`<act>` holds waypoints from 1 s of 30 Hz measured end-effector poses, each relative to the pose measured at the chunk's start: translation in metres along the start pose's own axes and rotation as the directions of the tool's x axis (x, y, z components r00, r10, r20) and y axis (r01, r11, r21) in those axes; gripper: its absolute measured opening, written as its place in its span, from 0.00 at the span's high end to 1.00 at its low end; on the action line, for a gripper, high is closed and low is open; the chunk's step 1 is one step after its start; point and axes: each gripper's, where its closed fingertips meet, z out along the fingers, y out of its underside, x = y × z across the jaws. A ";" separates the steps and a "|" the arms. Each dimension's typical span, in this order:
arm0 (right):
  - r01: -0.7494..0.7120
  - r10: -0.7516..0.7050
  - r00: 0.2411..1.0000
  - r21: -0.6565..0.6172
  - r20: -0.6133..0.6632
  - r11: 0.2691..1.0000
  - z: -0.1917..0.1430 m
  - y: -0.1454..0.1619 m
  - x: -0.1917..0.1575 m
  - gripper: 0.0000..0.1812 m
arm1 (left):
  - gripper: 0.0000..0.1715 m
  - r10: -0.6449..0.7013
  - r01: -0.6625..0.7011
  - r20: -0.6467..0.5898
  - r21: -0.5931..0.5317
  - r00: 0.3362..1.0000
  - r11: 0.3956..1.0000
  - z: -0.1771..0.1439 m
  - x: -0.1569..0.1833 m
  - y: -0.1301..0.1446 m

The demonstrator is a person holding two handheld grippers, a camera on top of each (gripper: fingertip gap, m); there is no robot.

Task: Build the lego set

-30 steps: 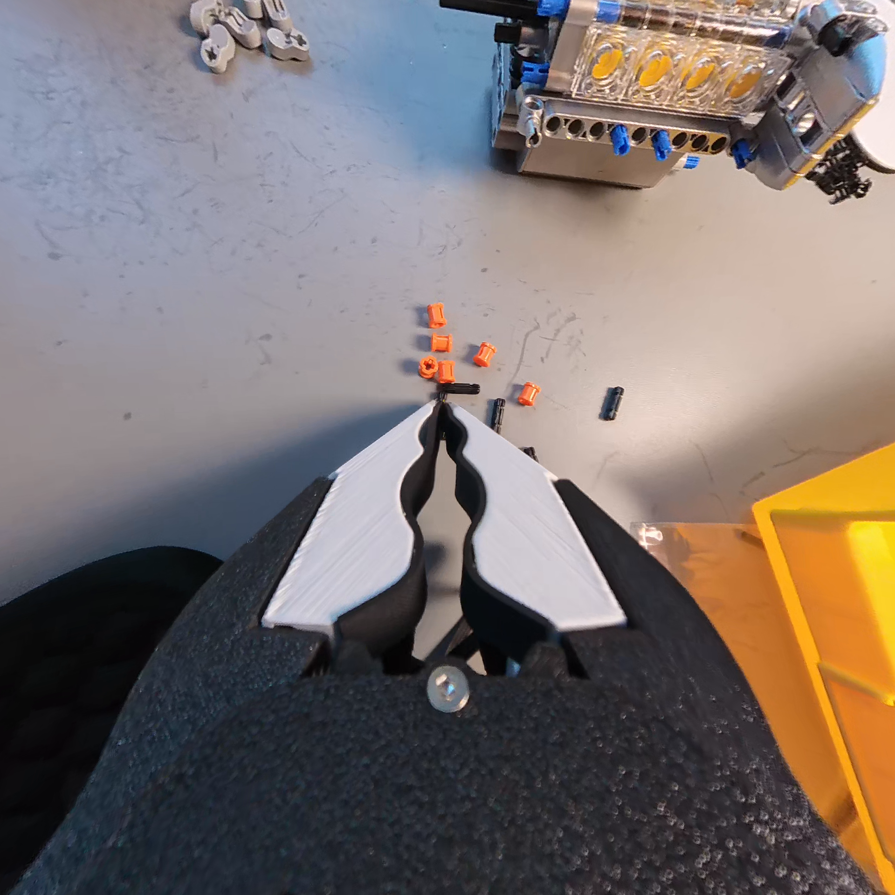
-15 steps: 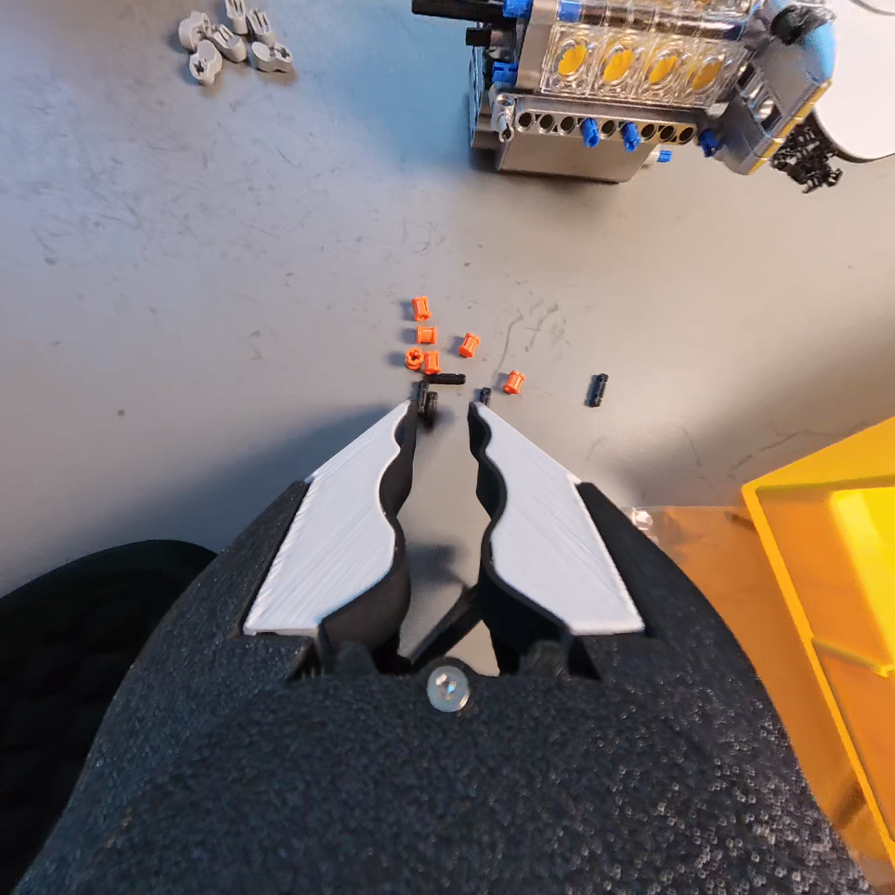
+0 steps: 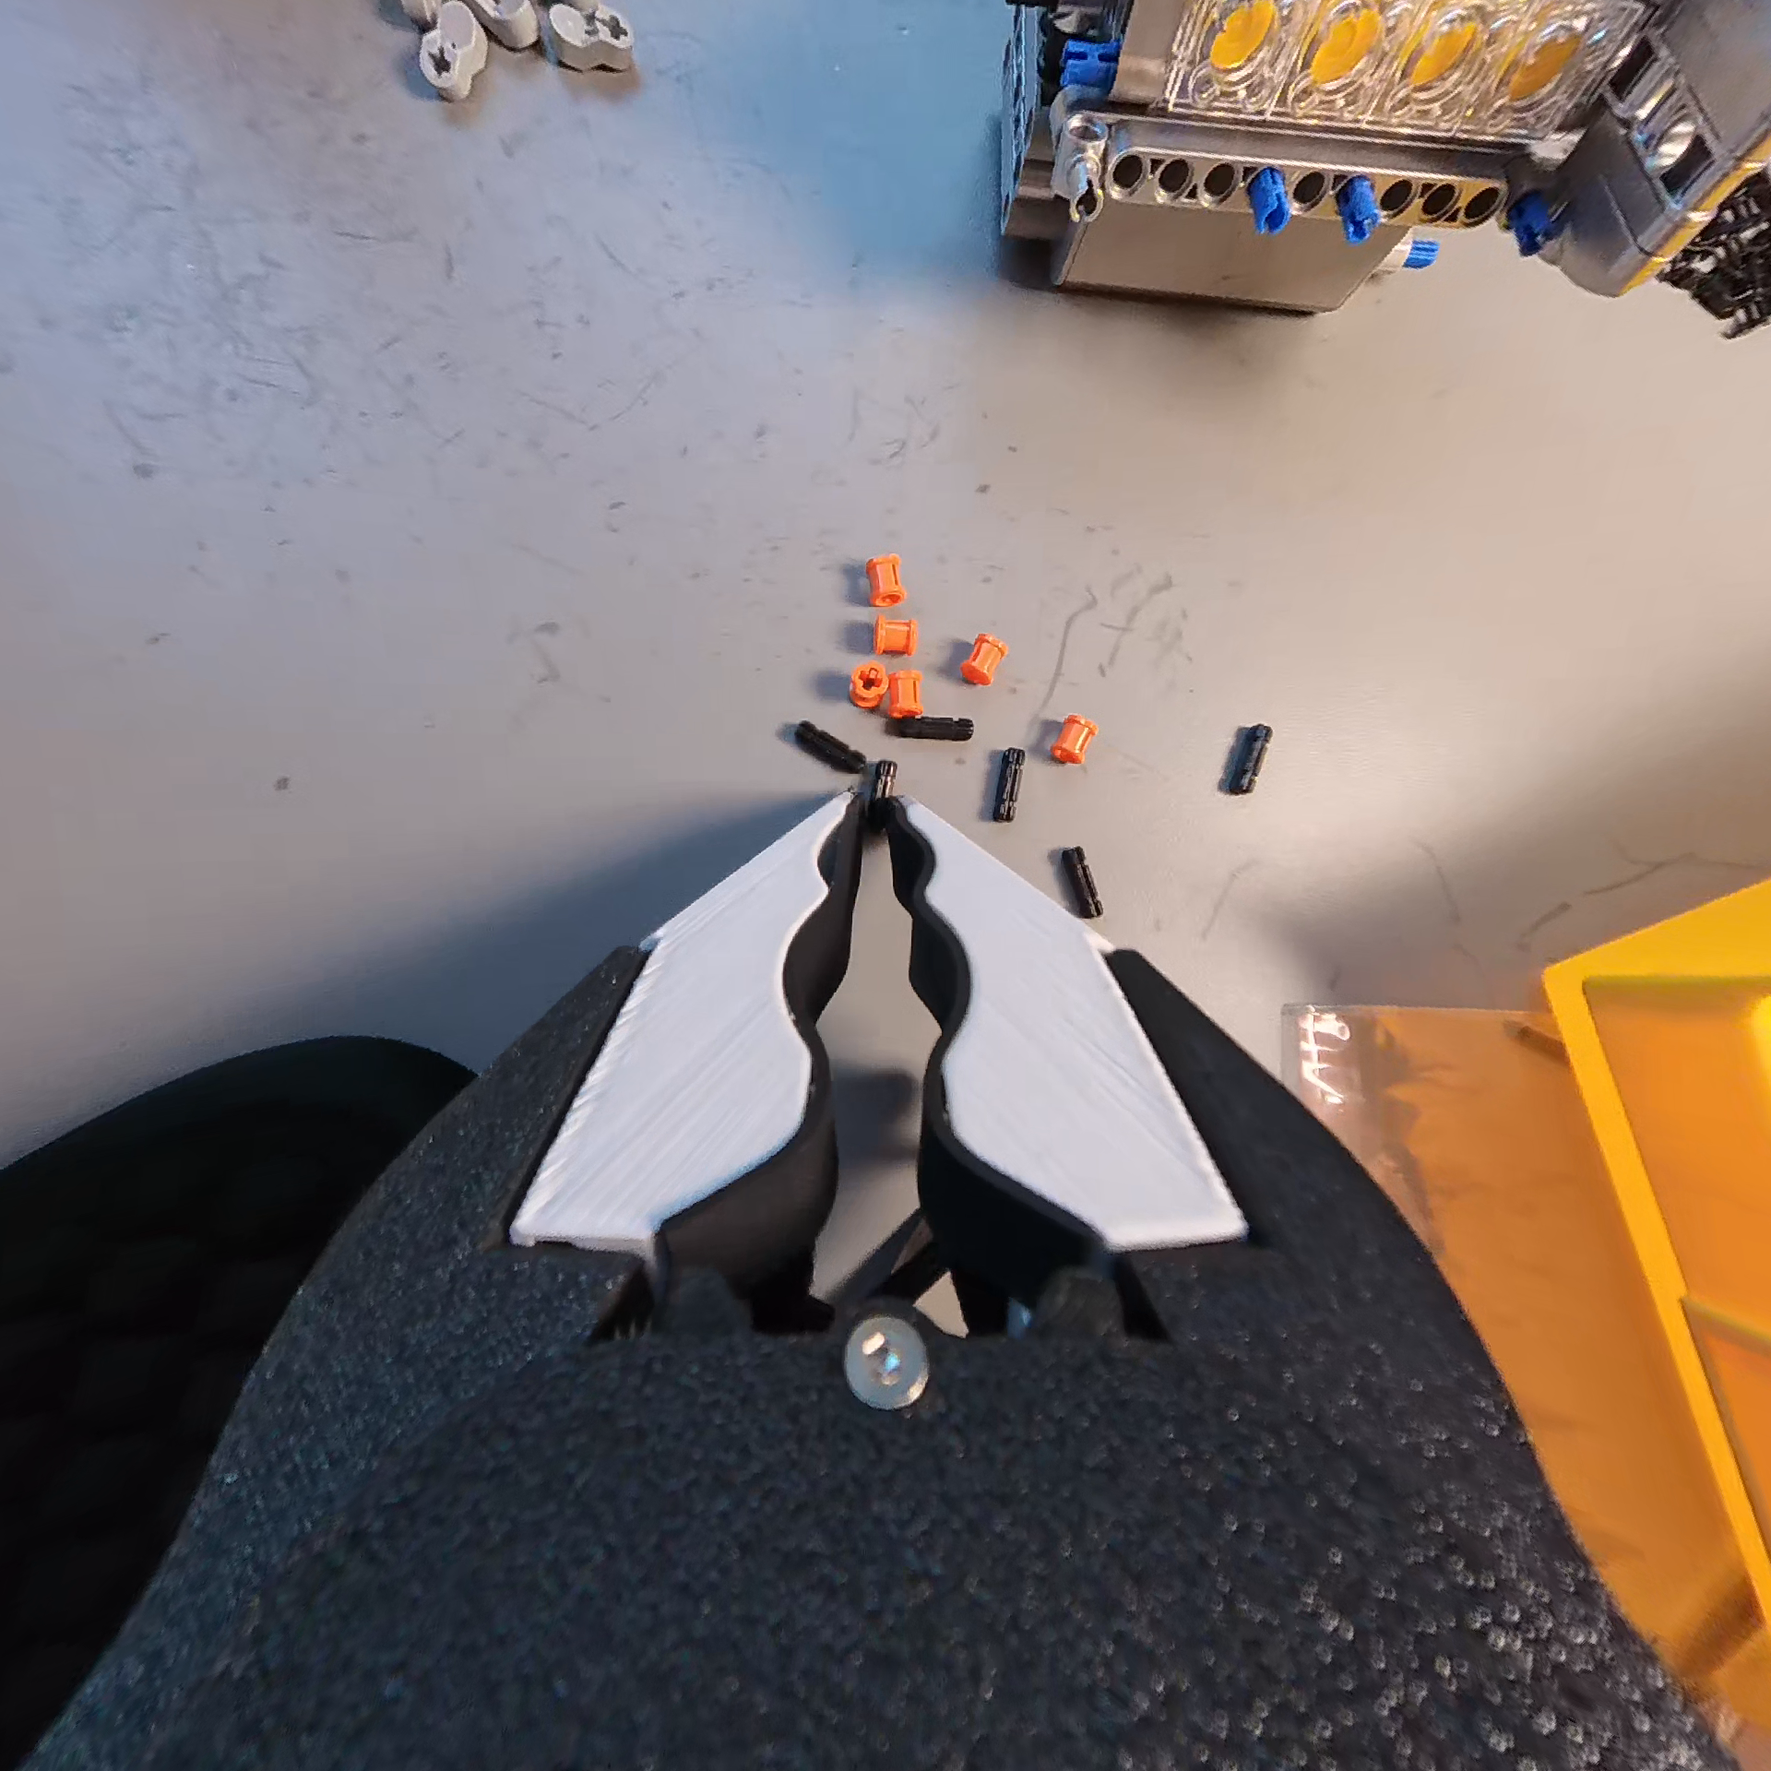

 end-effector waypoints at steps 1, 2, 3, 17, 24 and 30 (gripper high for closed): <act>-0.001 0.001 1.000 -0.002 0.000 1.000 0.000 0.000 0.000 0.98 | 0.88 0.001 -0.001 -0.001 0.000 1.000 1.000 0.000 0.000 0.000; -0.003 0.003 1.000 -0.003 -0.001 1.000 -0.001 0.001 0.001 0.98 | 0.88 0.002 -0.002 -0.002 -0.001 1.000 1.000 0.000 0.000 0.000; -0.004 0.004 1.000 -0.003 -0.003 1.000 -0.001 0.001 0.001 0.98 | 0.88 0.003 -0.003 -0.003 -0.001 1.000 1.000 0.000 0.001 0.000; 0.171 -0.222 0.967 0.328 0.126 0.929 0.004 -0.093 -0.070 0.98 | 0.92 0.072 -0.075 -0.082 -0.034 0.994 0.997 0.008 0.021 0.003; 0.240 -0.285 0.928 0.201 0.241 0.950 0.036 -0.083 -0.094 0.98 | 0.92 0.070 -0.081 -0.124 -0.086 0.990 0.993 0.025 0.016 0.004; 0.217 -0.258 0.937 0.188 0.234 0.958 0.036 -0.076 -0.088 0.98 | 0.92 0.048 -0.078 -0.229 -0.124 0.972 0.989 0.035 0.021 0.005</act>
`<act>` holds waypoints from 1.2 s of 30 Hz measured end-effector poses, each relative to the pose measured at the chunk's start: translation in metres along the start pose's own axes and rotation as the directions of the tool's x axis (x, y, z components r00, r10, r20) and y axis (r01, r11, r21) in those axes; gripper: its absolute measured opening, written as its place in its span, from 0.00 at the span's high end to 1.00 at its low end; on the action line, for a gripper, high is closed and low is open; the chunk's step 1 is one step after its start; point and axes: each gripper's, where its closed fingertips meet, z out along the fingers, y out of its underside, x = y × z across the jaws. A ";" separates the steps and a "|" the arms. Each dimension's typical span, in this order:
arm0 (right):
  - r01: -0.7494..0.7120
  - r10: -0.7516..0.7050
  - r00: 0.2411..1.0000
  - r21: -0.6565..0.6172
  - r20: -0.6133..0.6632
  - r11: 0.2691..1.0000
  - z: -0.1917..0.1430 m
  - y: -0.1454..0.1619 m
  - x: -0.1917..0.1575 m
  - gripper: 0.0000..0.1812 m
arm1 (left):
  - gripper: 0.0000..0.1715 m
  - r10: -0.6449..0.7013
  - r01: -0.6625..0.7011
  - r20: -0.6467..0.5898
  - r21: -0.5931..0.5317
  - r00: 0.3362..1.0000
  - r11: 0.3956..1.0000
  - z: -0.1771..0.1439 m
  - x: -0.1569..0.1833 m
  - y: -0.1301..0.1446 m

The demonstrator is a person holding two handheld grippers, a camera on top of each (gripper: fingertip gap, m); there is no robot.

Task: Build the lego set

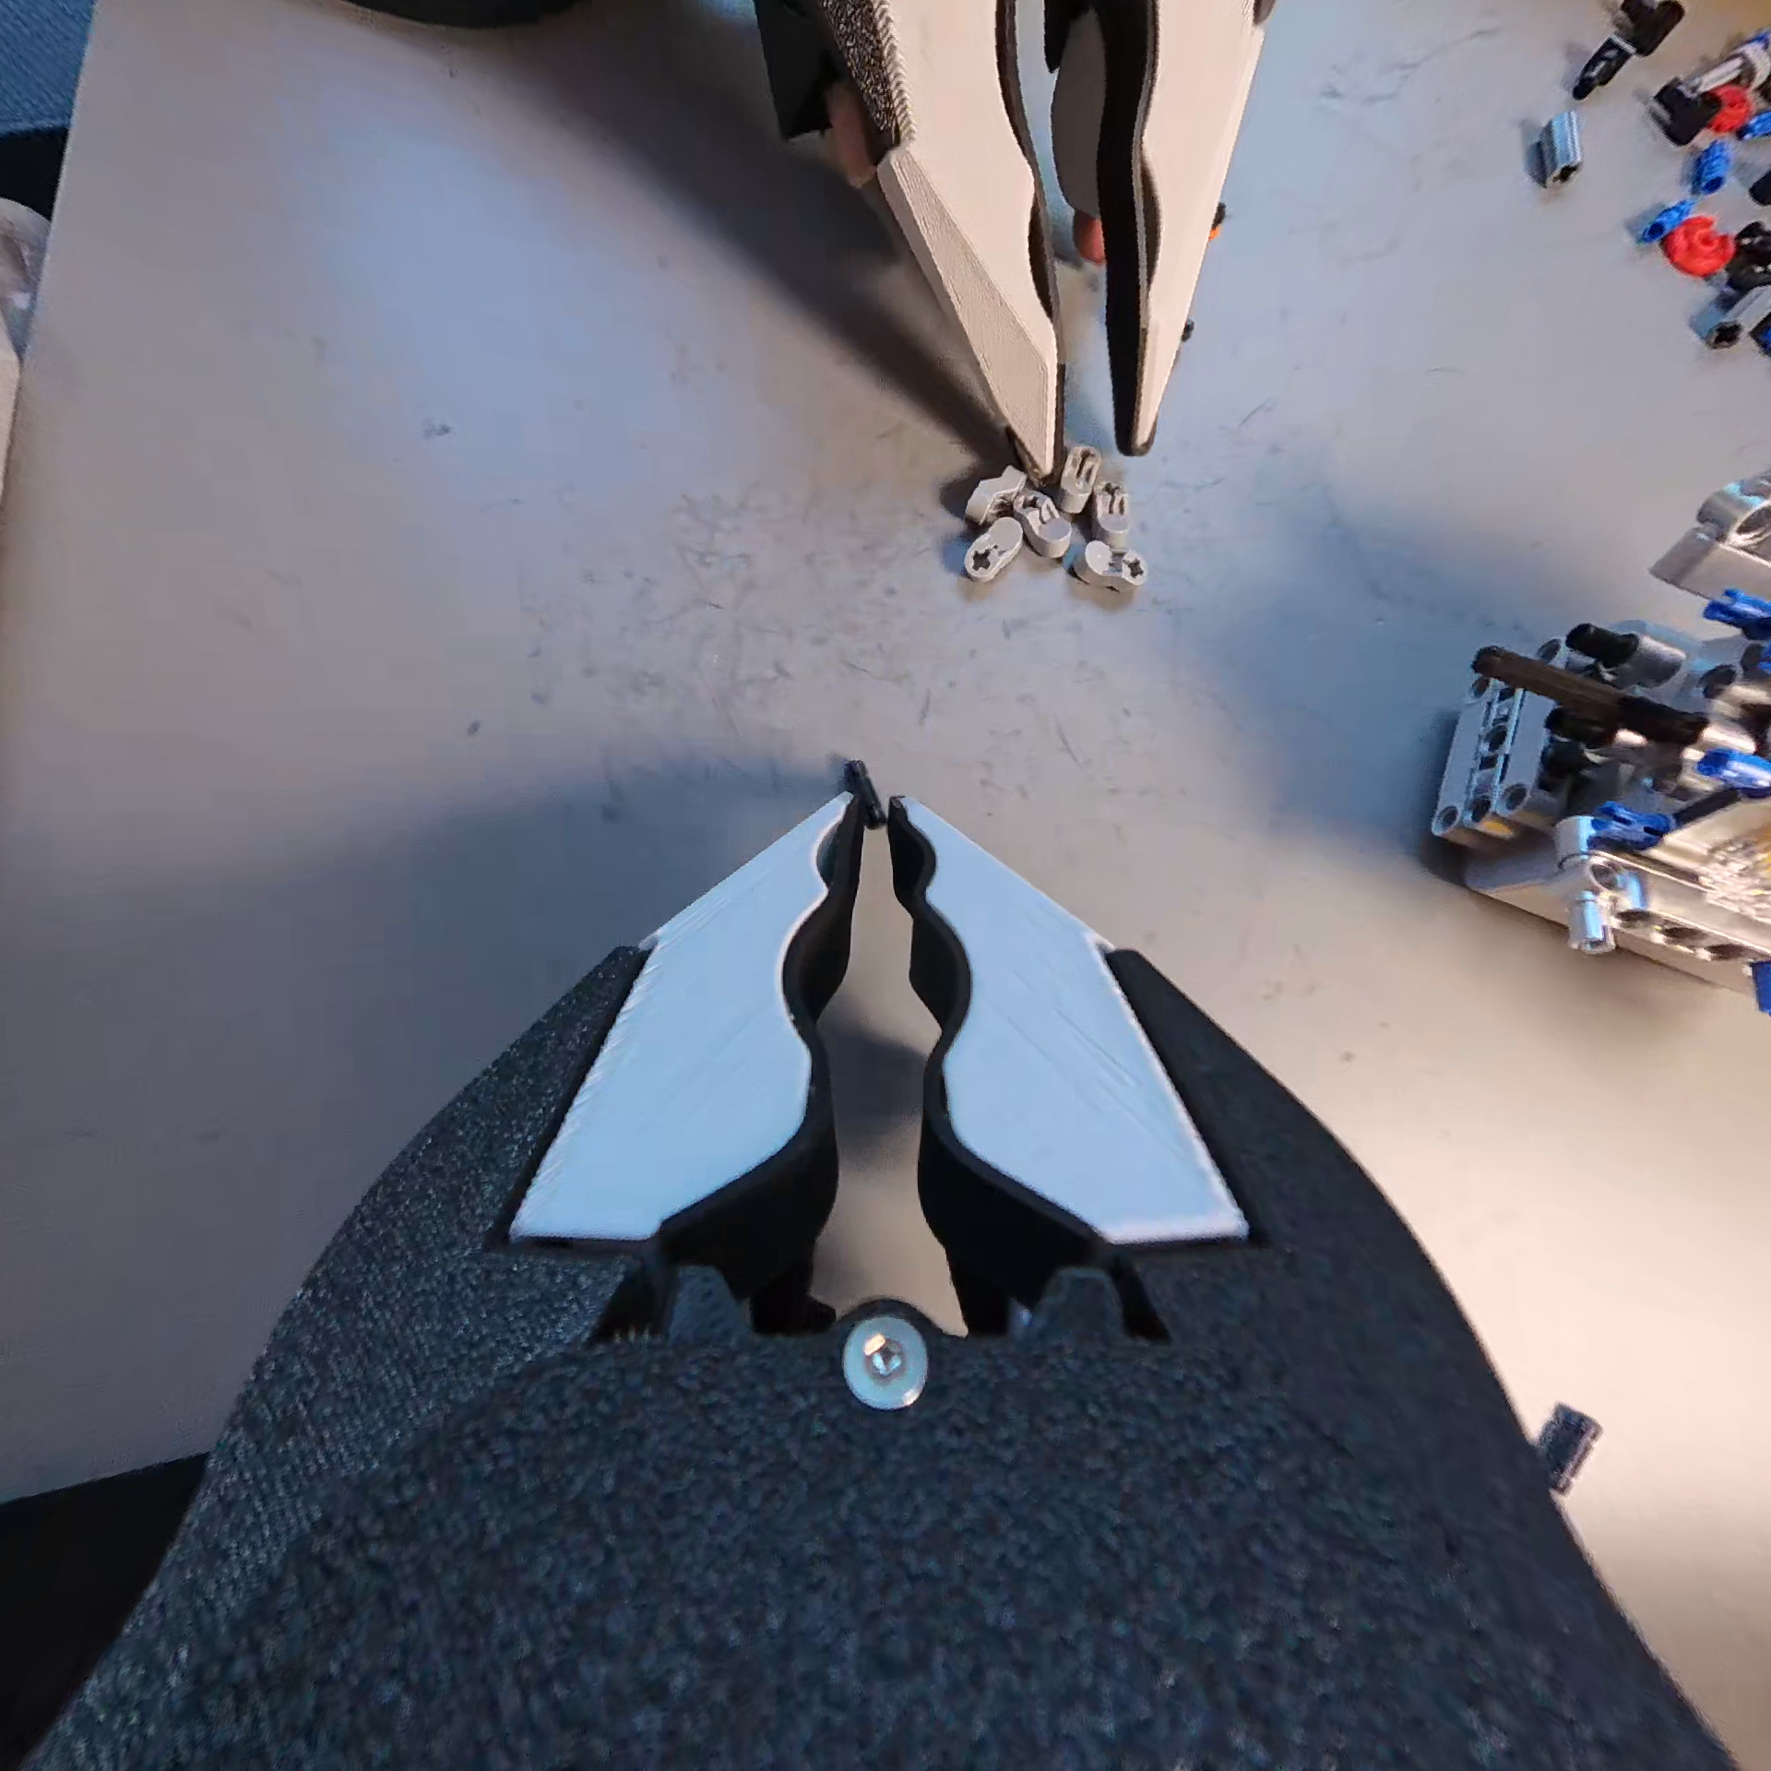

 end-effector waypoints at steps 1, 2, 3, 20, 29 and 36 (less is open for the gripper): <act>-0.001 0.001 1.000 -0.003 -0.003 1.000 0.000 0.001 0.001 0.98 | 0.92 -0.001 0.001 -0.009 -0.011 1.000 1.000 0.002 0.000 0.001; -0.002 0.002 1.000 -0.005 -0.006 1.000 0.001 0.002 0.002 0.98 | 0.93 0.003 -0.004 -0.020 -0.016 1.000 1.000 0.002 0.002 0.002; -0.005 0.005 1.000 0.000 -0.007 1.000 0.001 0.003 0.002 0.98 | 0.96 0.011 -0.011 -0.025 -0.015 1.000 1.000 0.002 0.003 0.001; 0.135 -0.140 0.989 0.102 0.041 0.986 0.026 -0.038 -0.040 0.97 | 0.94 -0.027 0.007 -0.240 -0.083 0.970 0.997 -0.017 0.078 0.008; 0.163 -0.166 0.984 0.057 0.067 0.985 0.040 -0.042 -0.053 0.97 | 0.92 0.046 -0.060 -0.434 -0.020 0.900 0.998 -0.033 0.118 0.003; 0.134 -0.143 0.977 0.066 0.160 0.989 0.027 -0.036 -0.059 0.97 | 0.92 0.135 -0.150 -0.336 -0.018 0.932 0.989 -0.027 0.104 0.012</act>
